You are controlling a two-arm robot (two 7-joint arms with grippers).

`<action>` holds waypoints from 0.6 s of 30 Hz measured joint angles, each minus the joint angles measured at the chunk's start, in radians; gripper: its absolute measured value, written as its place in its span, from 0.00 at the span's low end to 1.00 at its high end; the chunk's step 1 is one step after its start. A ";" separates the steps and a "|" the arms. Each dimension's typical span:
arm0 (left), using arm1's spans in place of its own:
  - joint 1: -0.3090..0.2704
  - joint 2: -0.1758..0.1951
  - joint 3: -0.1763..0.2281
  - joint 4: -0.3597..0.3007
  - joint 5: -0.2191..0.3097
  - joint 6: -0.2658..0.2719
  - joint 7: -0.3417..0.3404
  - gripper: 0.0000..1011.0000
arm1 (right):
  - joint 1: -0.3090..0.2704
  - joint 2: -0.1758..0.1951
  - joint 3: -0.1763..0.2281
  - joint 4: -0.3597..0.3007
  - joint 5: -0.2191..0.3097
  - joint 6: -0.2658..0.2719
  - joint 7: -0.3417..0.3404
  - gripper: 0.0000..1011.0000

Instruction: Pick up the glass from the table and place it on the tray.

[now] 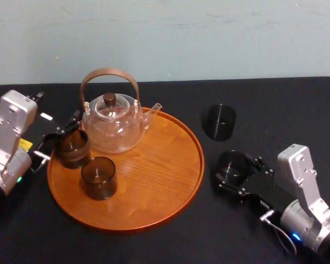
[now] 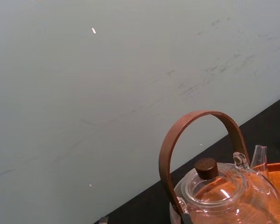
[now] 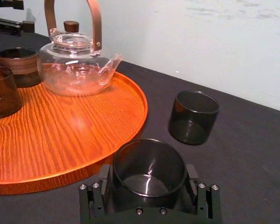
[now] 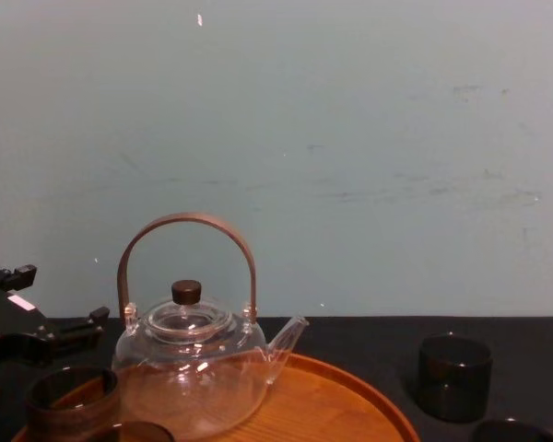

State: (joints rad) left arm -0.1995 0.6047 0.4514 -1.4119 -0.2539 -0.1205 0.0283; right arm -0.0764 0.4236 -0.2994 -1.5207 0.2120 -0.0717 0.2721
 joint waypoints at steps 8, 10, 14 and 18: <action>0.000 0.000 0.000 0.000 0.000 0.000 0.000 0.99 | 0.054 -0.035 -0.012 0.068 -0.019 -0.015 0.042 0.99; 0.000 0.000 0.000 0.000 0.000 0.000 0.000 0.99 | 0.060 -0.041 -0.013 0.078 -0.022 -0.019 0.046 0.99; 0.000 0.000 0.000 0.000 0.000 0.000 0.000 0.99 | 0.059 -0.040 -0.013 0.077 -0.022 -0.019 0.046 0.99; 0.000 0.000 0.000 0.000 0.000 0.000 0.000 0.99 | 0.057 -0.038 -0.013 0.074 -0.022 -0.018 0.045 0.99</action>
State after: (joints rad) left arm -0.1995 0.6046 0.4514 -1.4120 -0.2539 -0.1205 0.0283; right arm -0.0193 0.3852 -0.3123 -1.4466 0.1905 -0.0901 0.3174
